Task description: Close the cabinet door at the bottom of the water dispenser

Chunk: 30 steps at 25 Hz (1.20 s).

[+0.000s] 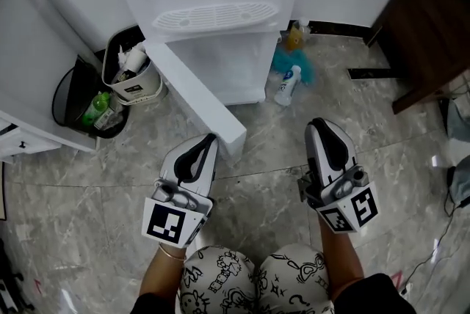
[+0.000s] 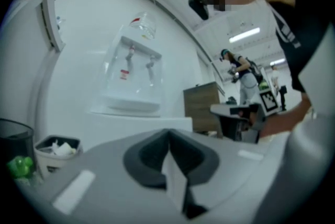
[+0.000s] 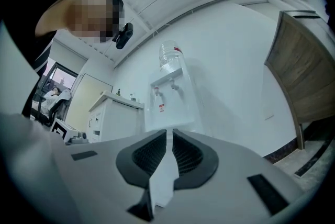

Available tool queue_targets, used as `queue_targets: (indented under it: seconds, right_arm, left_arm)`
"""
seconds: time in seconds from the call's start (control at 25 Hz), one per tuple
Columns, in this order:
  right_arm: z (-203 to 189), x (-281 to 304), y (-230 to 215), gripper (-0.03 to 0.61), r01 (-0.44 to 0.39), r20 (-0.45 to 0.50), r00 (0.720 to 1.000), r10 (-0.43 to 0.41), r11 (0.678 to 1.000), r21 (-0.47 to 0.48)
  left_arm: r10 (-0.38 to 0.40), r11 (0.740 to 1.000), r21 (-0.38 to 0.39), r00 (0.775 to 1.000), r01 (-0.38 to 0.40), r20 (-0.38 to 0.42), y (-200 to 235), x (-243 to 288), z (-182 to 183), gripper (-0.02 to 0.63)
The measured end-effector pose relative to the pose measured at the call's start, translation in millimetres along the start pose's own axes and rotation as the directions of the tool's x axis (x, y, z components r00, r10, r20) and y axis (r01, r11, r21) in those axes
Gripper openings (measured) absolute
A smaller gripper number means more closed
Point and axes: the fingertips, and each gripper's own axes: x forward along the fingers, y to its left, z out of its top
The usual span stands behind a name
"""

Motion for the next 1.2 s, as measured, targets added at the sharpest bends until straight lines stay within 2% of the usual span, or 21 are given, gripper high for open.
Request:
queue_targets:
  seconds: [0.16, 0.28, 0.4, 0.48, 0.72, 0.88, 1.0, 1.12, 1.2]
  right_arm:
    - [6.2, -6.7, -3.1, 0.018, 0.012, 0.007, 1.000, -0.012, 1.000, 0.000]
    - [9.5, -10.9, -5.5, 0.018, 0.017, 0.014, 1.000, -0.018, 1.000, 0.004]
    - [11.2, -15.3, -9.4, 0.018, 0.036, 0.022, 0.999, -0.036, 0.999, 0.015]
    - [12.4, -17.9, -12.3, 0.018, 0.045, 0.024, 0.999, -0.046, 0.999, 0.024]
    - [18.6, -26.1, -24.5, 0.018, 0.069, 0.039, 0.997, -0.071, 0.997, 0.036]
    - [21.6, -29.7, -32.6, 0.018, 0.083, 0.056, 0.995, -0.086, 0.995, 0.049]
    - [20.6, -28.3, -35.0, 0.018, 0.080, 0.060, 0.995, -0.083, 0.995, 0.059]
    - [18.4, -27.6, -34.7, 0.018, 0.074, 0.058, 0.995, -0.077, 0.995, 0.060]
    - [16.8, -26.3, -34.5, 0.018, 0.073, 0.058, 0.995, -0.077, 0.995, 0.060]
  left_arm:
    - [-0.064, 0.997, 0.034, 0.998, 0.064, -0.024, -12.5, 45.8, -10.3, 0.003]
    - [-0.081, 0.995, 0.052, 0.997, 0.082, -0.016, -15.9, 83.9, -12.1, 0.003]
    - [-0.054, 0.998, 0.047, 0.997, 0.052, 0.048, -7.7, 121.3, -7.0, 0.002]
    - [-0.035, 0.999, 0.037, 0.998, 0.033, 0.055, 1.4, 140.4, -7.7, 0.002]
    - [0.013, 0.996, 0.087, 1.000, -0.011, -0.019, 22.7, 185.7, -21.3, 0.000]
    - [0.104, 0.993, 0.061, 0.990, -0.099, -0.094, 50.2, 198.9, -38.0, 0.000]
    - [0.154, 0.988, 0.020, 0.982, -0.153, -0.110, 70.9, 197.1, -45.9, 0.000]
    - [0.144, 0.989, 0.062, 0.984, -0.138, -0.109, 71.8, 196.8, -47.2, 0.000]
    - [0.131, 0.990, 0.055, 0.987, -0.127, -0.091, 70.7, 195.8, -43.9, 0.000]
